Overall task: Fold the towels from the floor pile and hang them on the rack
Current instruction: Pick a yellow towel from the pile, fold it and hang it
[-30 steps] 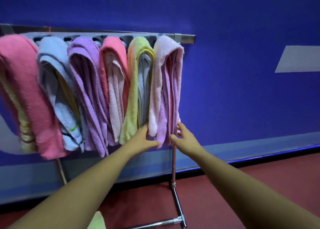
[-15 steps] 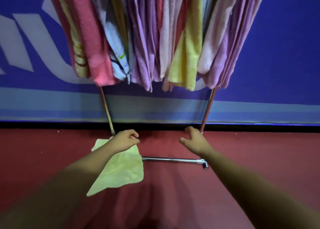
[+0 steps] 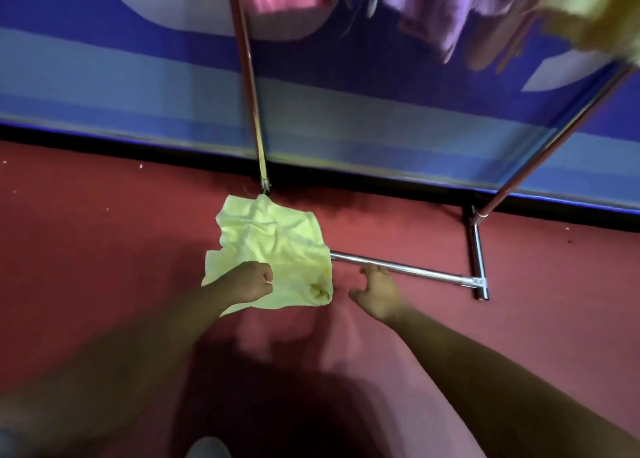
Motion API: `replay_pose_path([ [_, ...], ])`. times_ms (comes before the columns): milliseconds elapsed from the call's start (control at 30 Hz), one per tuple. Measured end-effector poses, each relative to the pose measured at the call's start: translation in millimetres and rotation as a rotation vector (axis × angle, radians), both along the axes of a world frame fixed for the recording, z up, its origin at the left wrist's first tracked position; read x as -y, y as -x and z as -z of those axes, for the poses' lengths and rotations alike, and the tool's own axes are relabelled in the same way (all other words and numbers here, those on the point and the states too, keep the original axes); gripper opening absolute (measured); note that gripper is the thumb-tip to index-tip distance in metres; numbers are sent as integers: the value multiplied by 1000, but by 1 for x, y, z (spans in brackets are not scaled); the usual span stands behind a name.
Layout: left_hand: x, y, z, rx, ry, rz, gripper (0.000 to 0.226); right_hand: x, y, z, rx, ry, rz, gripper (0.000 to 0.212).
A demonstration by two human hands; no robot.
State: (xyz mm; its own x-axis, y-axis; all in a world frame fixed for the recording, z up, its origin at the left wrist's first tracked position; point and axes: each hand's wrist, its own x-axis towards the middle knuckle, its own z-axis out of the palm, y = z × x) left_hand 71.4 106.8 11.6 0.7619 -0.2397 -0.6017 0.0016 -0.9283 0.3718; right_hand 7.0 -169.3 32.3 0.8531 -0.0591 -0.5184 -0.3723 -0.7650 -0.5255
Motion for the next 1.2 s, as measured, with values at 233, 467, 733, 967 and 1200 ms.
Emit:
replay_pose_path([
  [233, -30, 14, 92, 34, -185, 32, 37, -55, -20, 72, -80, 6, -91, 61],
  [467, -55, 22, 141, -140, -107, -53, 93, -90, -29, 131, -179, 16, -278, 90],
  [733, -68, 33, 169, -47, -176, -16, 89, -84, -8, 170, -165, 143, -257, 47],
  [967, -42, 55, 162, -52, -194, 322, 43, -48, -11, 134, -66, -70, -99, 11],
  [1200, 22, 13, 45, 99, 335, -191, 11, -19, -14, 37, 24, -292, 160, 16],
])
